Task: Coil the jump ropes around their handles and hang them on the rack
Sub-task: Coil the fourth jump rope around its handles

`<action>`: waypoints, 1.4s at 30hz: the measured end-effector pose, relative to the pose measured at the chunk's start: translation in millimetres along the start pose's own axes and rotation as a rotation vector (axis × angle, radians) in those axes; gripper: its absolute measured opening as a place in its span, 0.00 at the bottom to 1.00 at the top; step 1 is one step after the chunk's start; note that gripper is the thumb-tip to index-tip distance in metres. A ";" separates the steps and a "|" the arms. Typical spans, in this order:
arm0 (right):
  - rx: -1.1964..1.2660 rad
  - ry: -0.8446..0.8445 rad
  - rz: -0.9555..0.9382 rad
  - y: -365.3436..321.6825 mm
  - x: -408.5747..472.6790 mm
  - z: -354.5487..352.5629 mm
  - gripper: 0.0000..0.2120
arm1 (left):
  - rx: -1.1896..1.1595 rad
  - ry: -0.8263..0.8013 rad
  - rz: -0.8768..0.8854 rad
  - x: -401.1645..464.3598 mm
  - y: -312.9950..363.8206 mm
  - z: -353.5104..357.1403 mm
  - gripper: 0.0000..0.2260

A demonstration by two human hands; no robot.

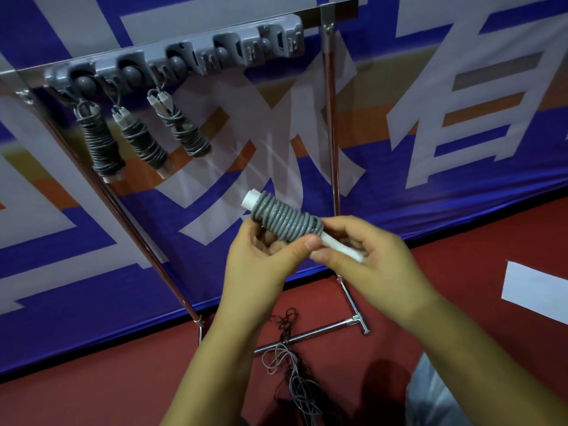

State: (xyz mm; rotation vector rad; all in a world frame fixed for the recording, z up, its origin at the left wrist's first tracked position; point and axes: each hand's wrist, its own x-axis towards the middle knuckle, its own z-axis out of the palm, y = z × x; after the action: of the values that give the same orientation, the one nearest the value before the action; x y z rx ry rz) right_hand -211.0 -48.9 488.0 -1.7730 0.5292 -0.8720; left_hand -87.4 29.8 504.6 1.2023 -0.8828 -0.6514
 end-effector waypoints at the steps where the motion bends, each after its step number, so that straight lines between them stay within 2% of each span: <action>1: 0.020 0.022 -0.012 -0.1 -1.1 1.5 0.14 | -0.036 -0.006 -0.014 -0.8 0.5 1.4 0.20; 4: 0.065 0.089 -0.034 -3.8 -2.8 5.3 0.12 | -0.083 -0.006 -0.037 -1.5 -2.3 1.4 0.20; 9: 0.210 0.139 0.006 -1.7 -3.3 9.7 0.16 | -0.086 -0.074 -0.106 -1.7 -3.9 -9.0 0.16; 13: 0.356 0.223 0.082 6.0 -1.0 7.3 0.12 | -0.209 -0.229 -0.247 1.3 -3.8 -24.1 0.15; 17: 0.382 0.273 0.089 5.8 0.4 12.0 0.12 | -0.285 -0.226 -0.383 5.4 -9.9 -26.4 0.11; 20: 0.371 0.287 0.081 3.8 2.3 13.9 0.13 | -0.271 -0.257 -0.460 5.0 -15.0 -24.8 0.12; 22: 0.400 0.276 0.120 3.6 2.5 13.5 0.12 | -0.141 -0.253 -0.438 6.5 -15.8 -26.0 0.11; 25: 0.450 0.267 0.168 1.0 2.2 13.0 0.10 | 0.007 -0.193 -0.346 10.4 -12.8 -27.0 0.04; 28: 0.499 0.268 0.185 -3.3 4.9 12.1 0.08 | 0.039 -0.128 -0.217 11.3 -11.2 -25.0 0.02; 31: 0.542 0.243 0.215 -6.2 6.4 11.8 0.10 | 0.070 -0.046 -0.094 7.9 -16.9 -21.0 0.04; 33: 0.570 0.213 0.244 -6.9 5.3 11.1 0.12 | 0.044 -0.021 -0.078 7.4 -21.3 -18.8 0.05; 37: 0.633 0.117 0.299 -10.2 2.8 8.5 0.13 | -0.113 -0.110 -0.079 11.9 -25.4 -22.8 0.16; 42: 0.768 -0.035 0.412 -12.2 5.3 7.5 0.14 | -0.234 -0.258 -0.010 13.5 -21.0 -26.2 0.19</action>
State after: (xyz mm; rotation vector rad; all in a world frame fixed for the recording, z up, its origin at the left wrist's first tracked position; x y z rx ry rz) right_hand -202.4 -43.7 499.5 -0.9338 0.4331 -0.6280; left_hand -57.6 26.7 484.5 0.9255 -0.9848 -0.9065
